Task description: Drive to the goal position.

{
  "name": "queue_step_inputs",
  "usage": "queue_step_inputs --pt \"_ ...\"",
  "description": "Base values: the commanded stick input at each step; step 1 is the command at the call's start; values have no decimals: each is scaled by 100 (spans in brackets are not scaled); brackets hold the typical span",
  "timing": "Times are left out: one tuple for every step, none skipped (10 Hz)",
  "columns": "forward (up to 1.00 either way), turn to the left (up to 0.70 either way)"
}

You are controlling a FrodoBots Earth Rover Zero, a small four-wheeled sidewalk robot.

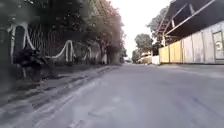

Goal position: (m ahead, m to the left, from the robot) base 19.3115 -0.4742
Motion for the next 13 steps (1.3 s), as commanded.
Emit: queue_step_inputs --pt "100 -40" --pt "100 -40" --pt "100 -30" --pt "100 -17" --pt "100 -4" --pt "100 0" --pt "100 0" --pt "100 0" --pt "100 0" --pt "100 0" --pt "100 0" --pt "100 0" --pt "100 0"
